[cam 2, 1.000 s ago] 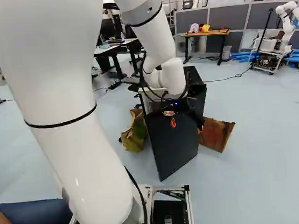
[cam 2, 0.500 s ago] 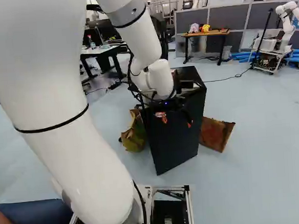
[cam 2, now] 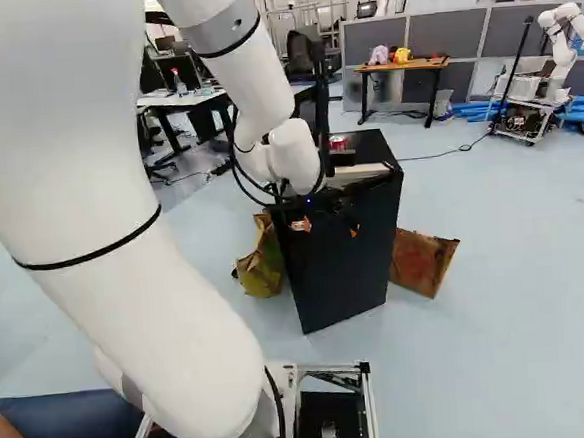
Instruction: Grab a drink from the fridge
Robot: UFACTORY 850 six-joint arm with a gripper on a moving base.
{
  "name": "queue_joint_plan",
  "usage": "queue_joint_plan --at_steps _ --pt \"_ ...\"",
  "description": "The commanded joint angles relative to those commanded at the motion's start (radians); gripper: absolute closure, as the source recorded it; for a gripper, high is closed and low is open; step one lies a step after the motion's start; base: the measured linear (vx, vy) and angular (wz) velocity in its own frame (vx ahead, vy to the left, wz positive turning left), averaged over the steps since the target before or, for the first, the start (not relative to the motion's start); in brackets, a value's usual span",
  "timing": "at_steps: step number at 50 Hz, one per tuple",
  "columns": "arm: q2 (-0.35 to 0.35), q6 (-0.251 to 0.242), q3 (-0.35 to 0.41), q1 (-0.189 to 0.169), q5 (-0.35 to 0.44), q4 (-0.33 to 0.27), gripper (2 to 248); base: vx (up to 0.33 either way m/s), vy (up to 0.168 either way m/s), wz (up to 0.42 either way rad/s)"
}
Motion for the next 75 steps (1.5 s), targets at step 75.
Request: queue_joint_plan --at_steps 75 --pt "0.024 0.0 0.027 0.093 0.231 0.0 3 0.0 0.0 0.0"
